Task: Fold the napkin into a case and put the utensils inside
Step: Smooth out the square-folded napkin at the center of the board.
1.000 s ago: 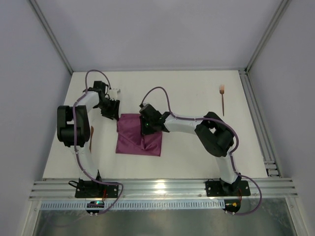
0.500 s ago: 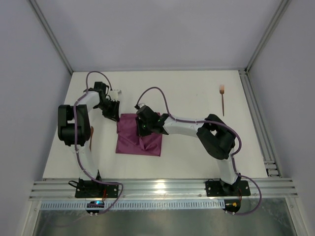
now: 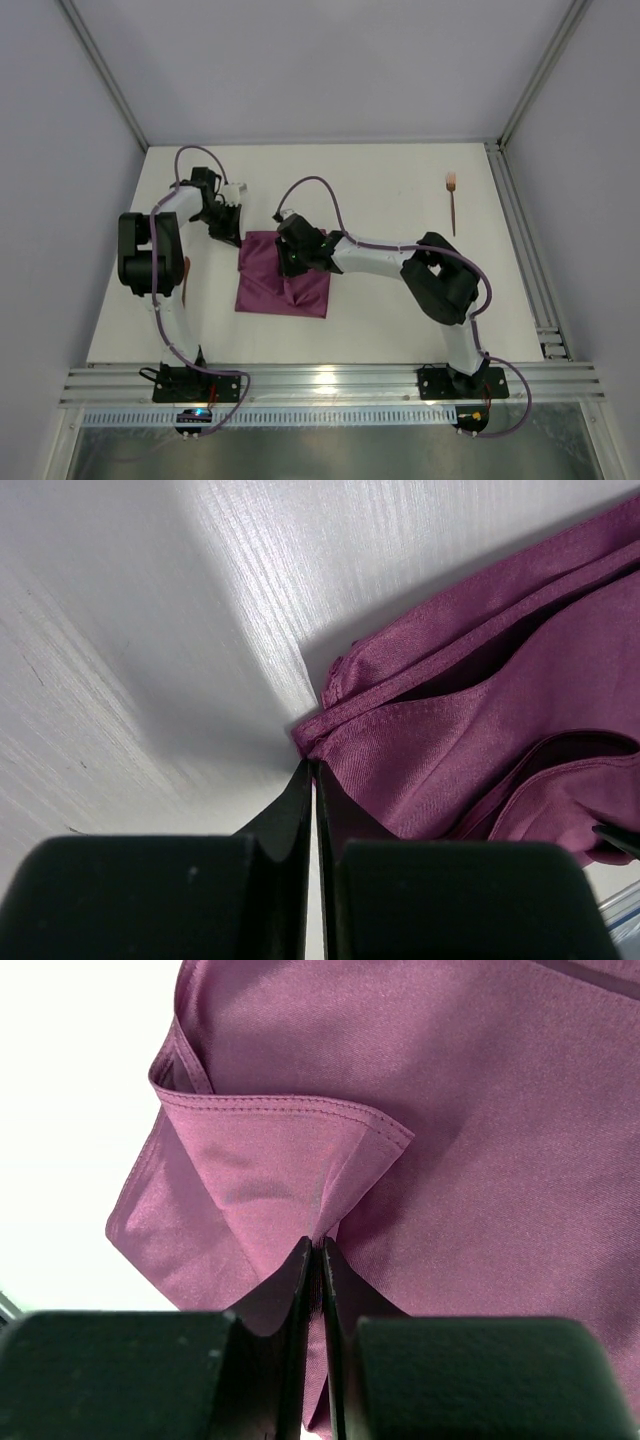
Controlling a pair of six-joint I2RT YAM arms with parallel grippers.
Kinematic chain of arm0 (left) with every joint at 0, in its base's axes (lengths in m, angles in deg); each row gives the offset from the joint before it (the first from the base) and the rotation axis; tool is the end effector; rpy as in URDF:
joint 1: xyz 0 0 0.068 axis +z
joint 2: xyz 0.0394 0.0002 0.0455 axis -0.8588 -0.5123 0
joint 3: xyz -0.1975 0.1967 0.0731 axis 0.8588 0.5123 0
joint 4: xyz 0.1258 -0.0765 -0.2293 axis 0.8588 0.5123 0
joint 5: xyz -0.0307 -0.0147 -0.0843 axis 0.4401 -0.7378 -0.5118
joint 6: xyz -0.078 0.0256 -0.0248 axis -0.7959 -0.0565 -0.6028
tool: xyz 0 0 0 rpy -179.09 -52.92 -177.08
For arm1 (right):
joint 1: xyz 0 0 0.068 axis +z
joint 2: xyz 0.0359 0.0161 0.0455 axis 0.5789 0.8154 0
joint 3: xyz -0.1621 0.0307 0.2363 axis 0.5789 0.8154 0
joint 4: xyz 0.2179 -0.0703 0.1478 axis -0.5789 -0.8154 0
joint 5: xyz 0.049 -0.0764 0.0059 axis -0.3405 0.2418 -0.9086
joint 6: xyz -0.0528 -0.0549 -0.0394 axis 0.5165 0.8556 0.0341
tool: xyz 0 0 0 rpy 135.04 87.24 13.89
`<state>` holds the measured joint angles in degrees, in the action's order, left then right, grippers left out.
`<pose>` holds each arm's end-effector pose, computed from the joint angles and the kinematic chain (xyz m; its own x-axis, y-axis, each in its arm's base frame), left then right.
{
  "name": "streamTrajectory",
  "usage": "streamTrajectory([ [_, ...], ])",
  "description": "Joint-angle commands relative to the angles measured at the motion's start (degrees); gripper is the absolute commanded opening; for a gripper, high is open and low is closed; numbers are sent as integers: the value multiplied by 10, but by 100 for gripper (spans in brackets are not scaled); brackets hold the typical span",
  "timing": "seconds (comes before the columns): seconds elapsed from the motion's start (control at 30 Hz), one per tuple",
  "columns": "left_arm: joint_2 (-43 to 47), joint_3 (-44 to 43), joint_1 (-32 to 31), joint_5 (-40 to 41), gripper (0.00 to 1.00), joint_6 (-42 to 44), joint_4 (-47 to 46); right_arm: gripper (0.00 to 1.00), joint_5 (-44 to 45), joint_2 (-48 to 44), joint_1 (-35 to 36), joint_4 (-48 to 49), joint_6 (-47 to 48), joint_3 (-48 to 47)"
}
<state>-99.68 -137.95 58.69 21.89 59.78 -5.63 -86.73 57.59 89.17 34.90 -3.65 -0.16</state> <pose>0.4139 -0.0337 0.1285 -0.9402 0.1732 -0.2933 0.2723 0.8994 -0.3419 0.2836 0.3907 0.1525 -0.7855 -0.2214 -0.5779 -0.4875 0.7966 0.3575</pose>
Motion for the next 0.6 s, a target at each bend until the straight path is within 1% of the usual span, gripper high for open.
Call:
streamTrajectory([
  [0.0, 28, 12, 2, -15, 0, -3, -25, 11, 3, -42, 3, 22, 9, 0],
  [0.33, 93, 36, 3, -13, 0, -6, -81, 9, 3, -56, 11, 27, 35, -2],
  [0.4, 95, 31, 2, -14, 0, -6, -85, 7, 2, -57, 15, 29, 51, -4],
  [0.57, 83, 9, 2, -3, 0, -6, -77, 7, 4, -59, 23, 27, 71, -11],
])
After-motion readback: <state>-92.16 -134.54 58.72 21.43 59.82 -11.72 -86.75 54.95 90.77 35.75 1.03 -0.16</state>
